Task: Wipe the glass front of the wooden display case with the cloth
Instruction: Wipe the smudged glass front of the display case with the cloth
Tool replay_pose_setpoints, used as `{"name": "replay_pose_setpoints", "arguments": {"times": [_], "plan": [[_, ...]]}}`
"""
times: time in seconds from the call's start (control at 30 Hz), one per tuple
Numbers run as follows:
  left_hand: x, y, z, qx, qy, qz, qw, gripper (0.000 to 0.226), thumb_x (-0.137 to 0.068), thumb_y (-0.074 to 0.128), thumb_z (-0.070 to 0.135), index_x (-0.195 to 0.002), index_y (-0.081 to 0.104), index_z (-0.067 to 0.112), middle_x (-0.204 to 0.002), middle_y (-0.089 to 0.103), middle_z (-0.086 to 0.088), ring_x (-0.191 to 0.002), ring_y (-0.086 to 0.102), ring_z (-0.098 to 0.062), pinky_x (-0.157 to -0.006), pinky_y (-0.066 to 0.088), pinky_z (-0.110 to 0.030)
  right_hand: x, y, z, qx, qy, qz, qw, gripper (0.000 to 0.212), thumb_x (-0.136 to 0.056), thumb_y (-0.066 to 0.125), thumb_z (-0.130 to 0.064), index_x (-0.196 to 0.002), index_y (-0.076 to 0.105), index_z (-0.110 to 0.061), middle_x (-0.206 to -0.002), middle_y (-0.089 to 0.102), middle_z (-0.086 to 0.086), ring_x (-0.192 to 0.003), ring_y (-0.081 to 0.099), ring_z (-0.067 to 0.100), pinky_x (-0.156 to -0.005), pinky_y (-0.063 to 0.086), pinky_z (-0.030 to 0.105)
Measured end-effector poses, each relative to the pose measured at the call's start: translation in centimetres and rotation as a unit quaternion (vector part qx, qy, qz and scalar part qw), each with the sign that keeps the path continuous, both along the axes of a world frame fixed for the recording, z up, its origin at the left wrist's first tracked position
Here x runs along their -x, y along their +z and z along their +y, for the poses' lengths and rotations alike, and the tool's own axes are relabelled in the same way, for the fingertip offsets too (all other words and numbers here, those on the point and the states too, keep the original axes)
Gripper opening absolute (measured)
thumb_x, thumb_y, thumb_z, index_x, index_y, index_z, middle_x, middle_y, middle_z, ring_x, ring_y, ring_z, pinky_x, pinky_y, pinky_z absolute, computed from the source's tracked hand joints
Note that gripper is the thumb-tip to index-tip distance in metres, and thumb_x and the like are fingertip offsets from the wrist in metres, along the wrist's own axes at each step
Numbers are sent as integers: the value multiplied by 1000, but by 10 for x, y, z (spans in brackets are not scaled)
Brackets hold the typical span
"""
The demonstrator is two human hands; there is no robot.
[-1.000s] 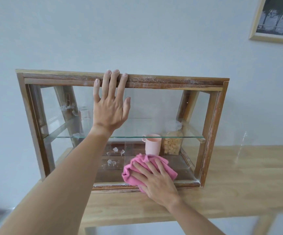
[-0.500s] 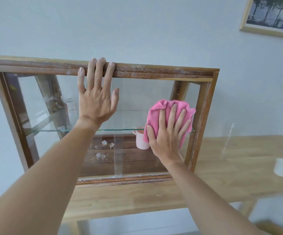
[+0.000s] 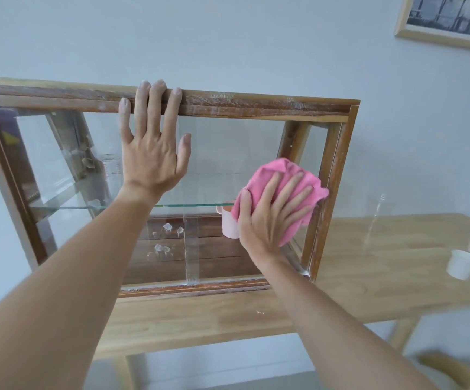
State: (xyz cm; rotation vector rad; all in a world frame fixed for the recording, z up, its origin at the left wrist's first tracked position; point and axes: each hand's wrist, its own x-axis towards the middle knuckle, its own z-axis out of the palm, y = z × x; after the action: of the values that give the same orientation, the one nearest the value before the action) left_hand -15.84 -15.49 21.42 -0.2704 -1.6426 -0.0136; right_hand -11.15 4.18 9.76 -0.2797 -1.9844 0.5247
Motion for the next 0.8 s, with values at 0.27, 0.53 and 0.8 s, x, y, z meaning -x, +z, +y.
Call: {"name": "replay_pose_setpoints", "arguments": {"times": [0.27,0.53,0.8], "plan": [[-8,1,0,6,-1,-17,1000,62,-102,22,44,-159,12,21,-165,21,-13,-153,14,-32,-123,-11,-39,-8,-91,-38,-289,122,-70,947,75,-100,42,-61,-163,15,-31,-172,1,8,-154,8,44,-114,4,77],[-10,2,1,6,-6,-33,999,62,-102,21,45,-158,11,21,-165,20,-14,-153,14,-33,-123,-3,-46,-20,-87,2,284,32,-146,947,95,-95,17,-65,-160,-12,-3,-163,-30,26,-151,-25,47,-121,-10,66],[-6,0,0,5,4,-17,1000,63,-102,23,46,-158,13,20,-164,22,-13,-153,12,-31,-123,-5,-43,-25,-83,-62,241,74,-179,951,97,-92,6,-70,-160,-12,-3,-158,-41,24,-147,-33,47,-119,-17,64]]}}
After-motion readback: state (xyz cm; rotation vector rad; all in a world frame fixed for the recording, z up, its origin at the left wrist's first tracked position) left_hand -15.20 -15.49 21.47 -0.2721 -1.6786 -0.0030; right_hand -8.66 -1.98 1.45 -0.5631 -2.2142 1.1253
